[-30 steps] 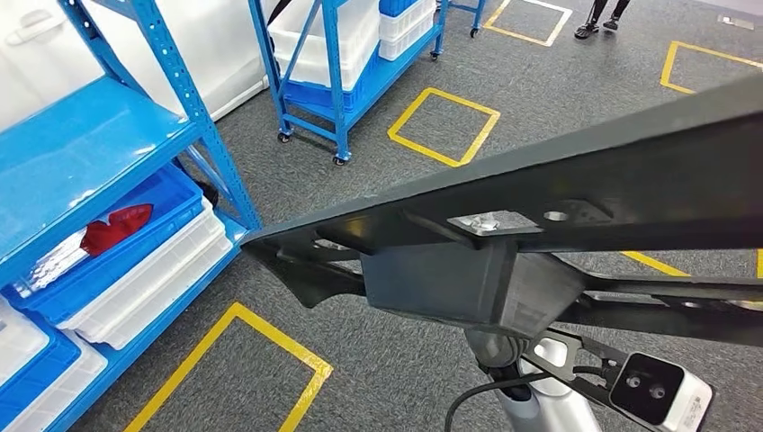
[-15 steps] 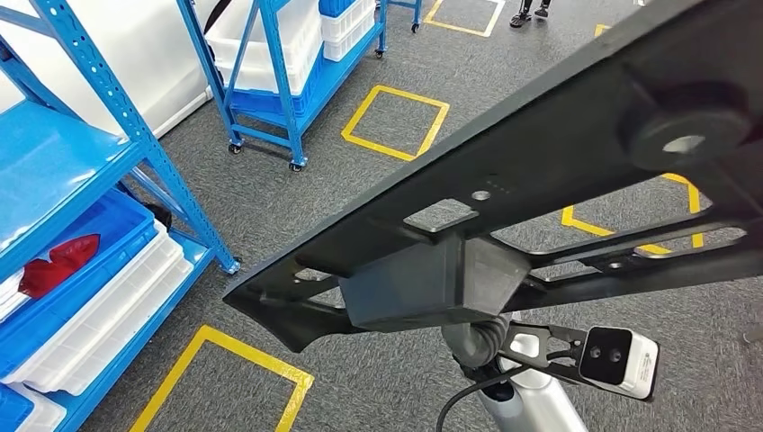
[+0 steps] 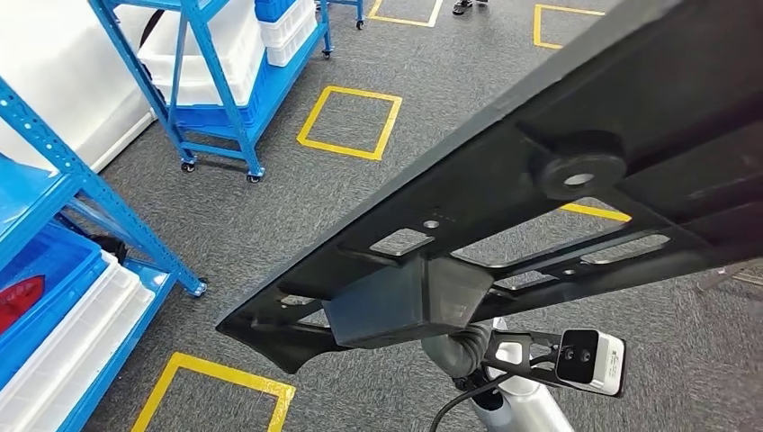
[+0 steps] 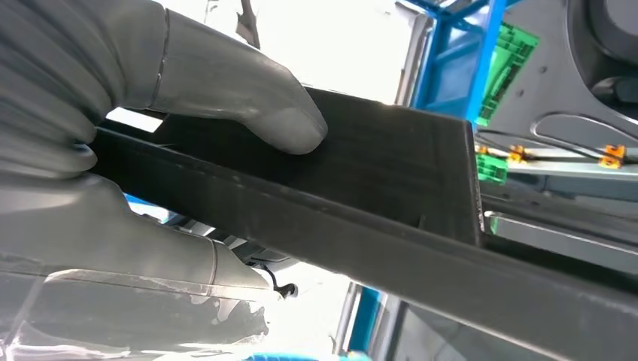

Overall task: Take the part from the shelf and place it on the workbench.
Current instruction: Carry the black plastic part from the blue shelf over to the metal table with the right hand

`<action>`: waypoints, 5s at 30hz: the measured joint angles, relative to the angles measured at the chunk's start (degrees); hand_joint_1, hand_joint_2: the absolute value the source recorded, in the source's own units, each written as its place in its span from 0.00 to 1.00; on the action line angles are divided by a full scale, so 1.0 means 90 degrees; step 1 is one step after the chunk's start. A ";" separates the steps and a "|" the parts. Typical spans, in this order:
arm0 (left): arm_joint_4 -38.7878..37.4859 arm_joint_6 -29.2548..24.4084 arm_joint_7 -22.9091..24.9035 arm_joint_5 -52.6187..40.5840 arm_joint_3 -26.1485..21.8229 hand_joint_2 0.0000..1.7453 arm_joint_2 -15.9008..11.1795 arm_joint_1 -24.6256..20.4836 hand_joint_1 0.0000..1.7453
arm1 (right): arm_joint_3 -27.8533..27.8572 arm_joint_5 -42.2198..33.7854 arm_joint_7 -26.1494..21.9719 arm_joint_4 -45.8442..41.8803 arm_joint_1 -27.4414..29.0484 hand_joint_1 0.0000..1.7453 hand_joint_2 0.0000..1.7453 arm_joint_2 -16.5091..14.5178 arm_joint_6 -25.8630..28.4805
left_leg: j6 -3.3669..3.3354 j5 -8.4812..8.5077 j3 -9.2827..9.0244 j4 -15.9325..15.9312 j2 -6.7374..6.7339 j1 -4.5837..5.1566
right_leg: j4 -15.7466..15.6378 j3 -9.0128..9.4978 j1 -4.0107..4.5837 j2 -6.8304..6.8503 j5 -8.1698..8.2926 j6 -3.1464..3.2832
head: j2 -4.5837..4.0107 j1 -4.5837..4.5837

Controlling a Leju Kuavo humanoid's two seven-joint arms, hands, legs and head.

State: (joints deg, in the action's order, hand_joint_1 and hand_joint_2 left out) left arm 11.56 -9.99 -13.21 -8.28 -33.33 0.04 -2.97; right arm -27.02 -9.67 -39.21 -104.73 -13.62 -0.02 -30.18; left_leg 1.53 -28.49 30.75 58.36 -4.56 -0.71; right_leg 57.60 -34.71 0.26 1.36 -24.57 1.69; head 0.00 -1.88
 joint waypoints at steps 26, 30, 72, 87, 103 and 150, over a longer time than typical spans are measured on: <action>0.0010 0.0367 -0.0032 -0.0469 -0.0103 1.00 -0.0095 -0.0040 0.00 | 0.0228 0.0019 0.0000 -0.0221 -0.0171 1.00 1.00 -0.0153 0.0400 | -0.0179 0.0185 0.0021 -0.0150 -0.0008 0.0046 | 0.0126 -0.0001 0.0025 0.0215 -0.0084 -0.0128 | 0.0000 0.0001; 0.0010 0.0374 0.0022 -0.0527 -0.0103 1.00 -0.0089 -0.0086 0.00 | 0.0240 0.0005 0.0000 -0.0379 -0.0194 1.00 1.00 -0.0148 0.0474 | -0.0044 0.0087 -0.0019 -0.0110 -0.0072 0.0036 | -0.0023 0.0048 0.0035 0.0019 -0.0058 -0.0012 | 0.0000 0.0001; 0.0013 0.0437 0.0016 -0.0506 -0.0122 1.00 0.0024 -0.0027 0.00 | 0.0525 -0.0079 0.0000 -0.0792 0.0057 1.00 1.00 -0.0277 0.0142 | -0.0036 0.0253 0.0161 -0.0038 0.0860 -0.0026 | 0.0008 0.0136 0.0006 -0.0740 -0.0110 -0.0027 | 0.0000 0.0000; 0.0011 0.0365 0.0158 -0.0590 -0.0138 1.00 0.0195 -0.0050 0.00 | 0.0435 -0.0475 0.0001 -0.0647 -0.0178 1.00 1.00 -0.0141 0.0304 | -0.0162 0.0196 0.0035 -0.0186 0.0024 0.0026 | 0.0124 0.0013 -0.0064 0.0190 -0.0119 -0.0240 | 0.0000 0.0001; 0.0012 0.0355 0.0120 -0.0686 -0.0259 1.00 0.0233 -0.0064 0.00 | 0.0846 -0.0335 0.0001 -0.0497 -0.0068 1.00 1.00 -0.0028 -0.0079 | -0.0032 0.0278 0.0190 -0.0089 0.0880 -0.0038 | -0.0007 0.0135 -0.0054 -0.0783 -0.0117 -0.0114 | 0.0000 0.0000; 0.0013 0.0505 0.0072 -0.0727 -0.0429 1.00 0.0326 -0.0101 0.00 | 0.0486 -0.0628 0.0000 -0.0426 -0.0349 1.00 1.00 -0.0024 0.0613 | -0.0086 0.0207 0.0070 -0.0178 -0.0050 0.0021 | -0.0015 0.0127 -0.0038 0.0183 -0.0145 -0.0239 | 0.0000 0.0002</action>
State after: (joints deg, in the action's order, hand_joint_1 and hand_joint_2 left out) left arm 11.67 -5.44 -12.56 -14.82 -37.19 2.98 -3.87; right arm -22.64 -15.32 -39.21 -108.56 -16.77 -0.23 -24.67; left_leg 0.75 -26.63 31.39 56.76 -5.01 -0.53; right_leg 57.46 -33.56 -0.08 3.00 -25.88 -0.46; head 0.00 -1.86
